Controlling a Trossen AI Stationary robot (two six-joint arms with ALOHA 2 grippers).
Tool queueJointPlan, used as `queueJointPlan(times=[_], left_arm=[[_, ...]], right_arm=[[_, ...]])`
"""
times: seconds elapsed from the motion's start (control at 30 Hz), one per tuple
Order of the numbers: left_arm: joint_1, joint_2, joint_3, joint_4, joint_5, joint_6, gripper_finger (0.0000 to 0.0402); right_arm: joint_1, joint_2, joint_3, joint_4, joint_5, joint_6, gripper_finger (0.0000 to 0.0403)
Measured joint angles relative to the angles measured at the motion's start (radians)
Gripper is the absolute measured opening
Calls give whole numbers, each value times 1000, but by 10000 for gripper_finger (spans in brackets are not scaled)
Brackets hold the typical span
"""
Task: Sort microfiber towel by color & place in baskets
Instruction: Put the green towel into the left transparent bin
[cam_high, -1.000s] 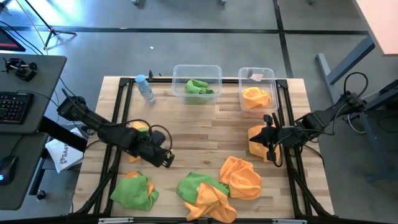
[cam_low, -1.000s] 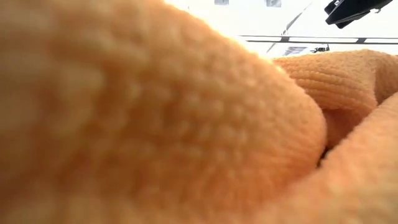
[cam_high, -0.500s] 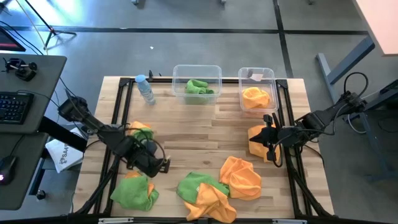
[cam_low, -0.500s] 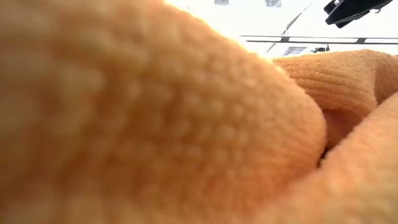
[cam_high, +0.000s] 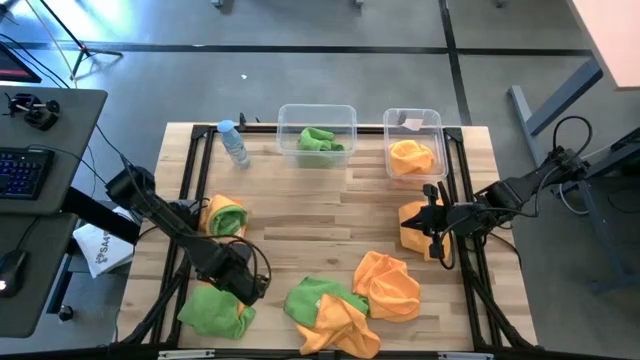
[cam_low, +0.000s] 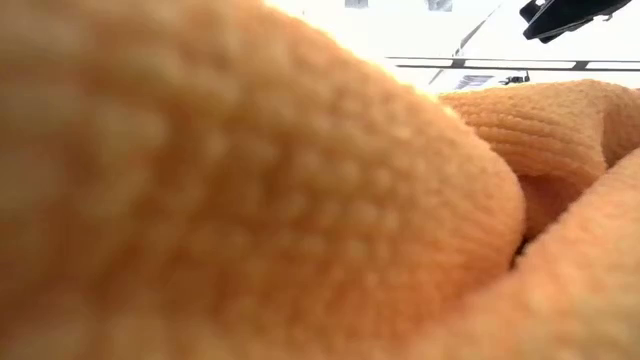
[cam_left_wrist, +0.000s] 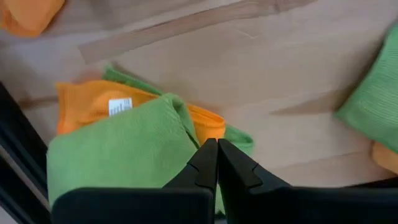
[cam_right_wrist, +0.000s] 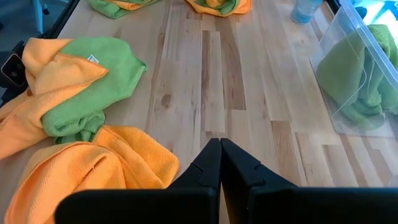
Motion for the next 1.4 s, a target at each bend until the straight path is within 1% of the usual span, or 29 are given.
queueJointPlan(times=[0.17, 0.47, 0.6, 1.13, 1.4], left_arm=[[2, 49, 0, -5, 15, 23, 10], [15, 69, -32, -31, 45, 49, 74], [15, 69, -50, -33, 77, 49, 91], [14, 70, -54, -27, 68, 121, 94], [11, 123, -55, -30, 83, 154, 94]], right_arm=[[0, 0, 0, 0, 0, -1, 0], [0, 0, 0, 0, 0, -1, 0], [0, 0, 0, 0, 0, -1, 0], [0, 0, 0, 0, 0, 5, 0], [0, 0, 0, 0, -1, 5, 0]])
